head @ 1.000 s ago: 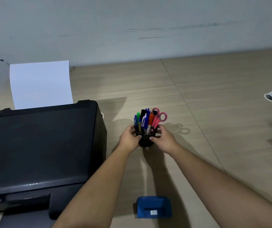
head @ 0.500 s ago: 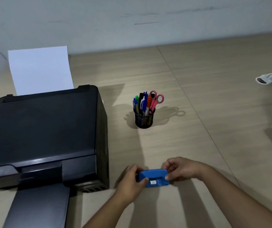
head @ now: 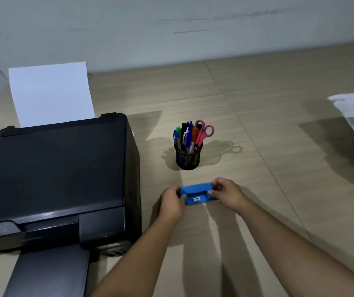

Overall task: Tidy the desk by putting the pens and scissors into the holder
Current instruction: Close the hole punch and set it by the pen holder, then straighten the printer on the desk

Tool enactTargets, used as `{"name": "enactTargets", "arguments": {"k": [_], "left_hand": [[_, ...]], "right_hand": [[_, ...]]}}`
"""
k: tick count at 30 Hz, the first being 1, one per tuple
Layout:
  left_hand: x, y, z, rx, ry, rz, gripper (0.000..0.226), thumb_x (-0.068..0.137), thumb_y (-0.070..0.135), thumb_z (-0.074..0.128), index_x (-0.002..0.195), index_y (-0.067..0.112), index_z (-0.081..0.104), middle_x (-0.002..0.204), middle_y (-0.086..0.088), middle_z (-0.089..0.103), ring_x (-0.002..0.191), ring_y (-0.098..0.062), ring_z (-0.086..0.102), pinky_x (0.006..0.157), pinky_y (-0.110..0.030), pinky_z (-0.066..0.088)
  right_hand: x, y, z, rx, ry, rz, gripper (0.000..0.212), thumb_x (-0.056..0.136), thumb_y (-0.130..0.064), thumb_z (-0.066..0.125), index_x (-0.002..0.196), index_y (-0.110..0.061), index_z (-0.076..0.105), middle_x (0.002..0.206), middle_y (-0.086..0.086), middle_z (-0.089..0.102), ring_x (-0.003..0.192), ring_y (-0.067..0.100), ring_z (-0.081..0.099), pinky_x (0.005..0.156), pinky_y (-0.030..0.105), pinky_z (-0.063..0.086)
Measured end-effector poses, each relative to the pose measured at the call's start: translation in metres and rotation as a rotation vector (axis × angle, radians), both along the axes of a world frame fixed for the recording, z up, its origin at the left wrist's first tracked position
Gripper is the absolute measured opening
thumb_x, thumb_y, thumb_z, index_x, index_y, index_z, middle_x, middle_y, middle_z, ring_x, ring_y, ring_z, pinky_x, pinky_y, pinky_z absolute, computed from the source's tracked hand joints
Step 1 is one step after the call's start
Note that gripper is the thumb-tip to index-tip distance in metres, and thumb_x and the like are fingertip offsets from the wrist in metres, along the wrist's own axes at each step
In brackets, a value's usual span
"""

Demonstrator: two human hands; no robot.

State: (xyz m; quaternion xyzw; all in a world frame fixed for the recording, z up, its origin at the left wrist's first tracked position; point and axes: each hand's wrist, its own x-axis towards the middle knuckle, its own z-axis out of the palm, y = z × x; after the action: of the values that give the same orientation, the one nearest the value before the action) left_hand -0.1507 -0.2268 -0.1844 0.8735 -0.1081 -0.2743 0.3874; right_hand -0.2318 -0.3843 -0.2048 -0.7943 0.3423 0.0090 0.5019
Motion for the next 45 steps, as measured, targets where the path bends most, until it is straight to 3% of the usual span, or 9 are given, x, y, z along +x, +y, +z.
{"name": "enactTargets", "arguments": {"k": [5,11,18,23,26,31,37,42,45], "left_hand": [[0.022,-0.011,0.004,0.075,0.033,0.008,0.021,0.094,0.014,0.053,0.114,0.014,0.058,0.118,-0.007,0.062,0.109,-0.022,0.058,0.095,-0.035,0.046],[0.017,-0.01,-0.003,0.077,0.025,0.032,0.016,0.093,0.017,0.053,0.108,0.021,0.056,0.114,-0.004,0.062,0.102,-0.017,0.057,0.093,-0.035,0.049],[0.007,-0.006,0.026,0.113,-0.208,-0.024,0.038,0.087,0.024,0.061,0.123,0.026,0.047,0.124,-0.001,0.056,0.108,-0.02,0.058,0.092,-0.041,0.053],[0.012,0.004,0.081,-0.023,-0.421,-0.149,0.024,0.086,0.024,0.061,0.108,0.024,0.053,0.106,0.006,0.061,0.094,-0.014,0.058,0.083,-0.034,0.052],[0.019,0.03,0.121,-0.114,-0.541,-0.142,0.011,0.084,0.026,0.06,0.094,0.026,0.054,0.077,0.015,0.054,0.078,-0.013,0.059,0.072,-0.03,0.051],[0.048,0.147,0.153,-0.141,-0.675,0.002,0.004,0.082,0.025,0.057,0.082,0.03,0.055,0.068,0.014,0.056,0.066,-0.008,0.057,0.063,-0.028,0.049],[0.107,0.323,0.139,0.164,-0.799,0.239,0.028,0.083,0.027,0.061,0.109,0.019,0.056,0.113,-0.006,0.058,0.109,-0.028,0.052,0.087,-0.038,0.046],[0.131,0.399,0.113,0.217,-0.565,0.341,0.07,0.079,0.042,0.067,0.135,0.011,0.039,0.137,-0.016,0.045,0.128,-0.034,0.041,0.104,-0.044,0.037],[0.136,0.407,0.098,-0.044,-0.344,0.346,0.076,0.08,0.039,0.069,0.14,0.01,0.032,0.137,-0.018,0.044,0.127,-0.034,0.042,0.107,-0.044,0.037]], "right_hand": [[0.015,0.0,0.001,-0.032,-0.01,0.007,0.021,0.085,-0.009,0.064,0.072,-0.021,0.053,0.08,0.002,0.062,0.075,0.017,0.056,0.073,0.032,0.047],[0.015,0.0,-0.001,-0.063,0.002,0.03,0.008,0.087,-0.013,0.062,0.086,-0.017,0.056,0.086,0.001,0.065,0.079,0.015,0.058,0.071,0.027,0.044],[0.01,0.006,0.018,-0.142,-0.072,-0.139,0.029,0.087,-0.024,0.063,0.113,-0.014,0.054,0.101,0.003,0.057,0.087,0.02,0.059,0.074,0.029,0.045],[0.014,0.027,0.058,-0.231,-0.223,-0.152,0.003,0.087,-0.021,0.06,0.089,-0.02,0.059,0.083,-0.006,0.061,0.075,0.013,0.057,0.065,0.024,0.041],[0.027,0.054,0.085,-0.243,-0.35,-0.175,0.015,0.086,-0.018,0.059,0.074,-0.027,0.057,0.068,-0.013,0.059,0.066,0.005,0.055,0.057,0.018,0.038],[0.052,0.146,0.108,-0.163,-0.445,-0.156,0.006,0.086,-0.018,0.061,0.081,-0.022,0.061,0.072,-0.01,0.06,0.075,0.014,0.059,0.07,0.026,0.046],[0.072,0.247,0.106,-0.117,-0.366,-0.156,0.049,0.089,-0.033,0.057,0.134,-0.018,0.044,0.132,0.002,0.055,0.122,0.021,0.052,0.098,0.033,0.042],[0.068,0.27,0.102,-0.178,-0.275,-0.236,0.057,0.088,-0.037,0.057,0.139,-0.02,0.037,0.133,0.002,0.057,0.116,0.025,0.057,0.096,0.041,0.049],[0.056,0.276,0.093,-0.208,-0.296,-0.234,0.056,0.084,-0.044,0.06,0.133,-0.023,0.043,0.124,-0.002,0.061,0.11,0.02,0.059,0.09,0.037,0.05]]}}
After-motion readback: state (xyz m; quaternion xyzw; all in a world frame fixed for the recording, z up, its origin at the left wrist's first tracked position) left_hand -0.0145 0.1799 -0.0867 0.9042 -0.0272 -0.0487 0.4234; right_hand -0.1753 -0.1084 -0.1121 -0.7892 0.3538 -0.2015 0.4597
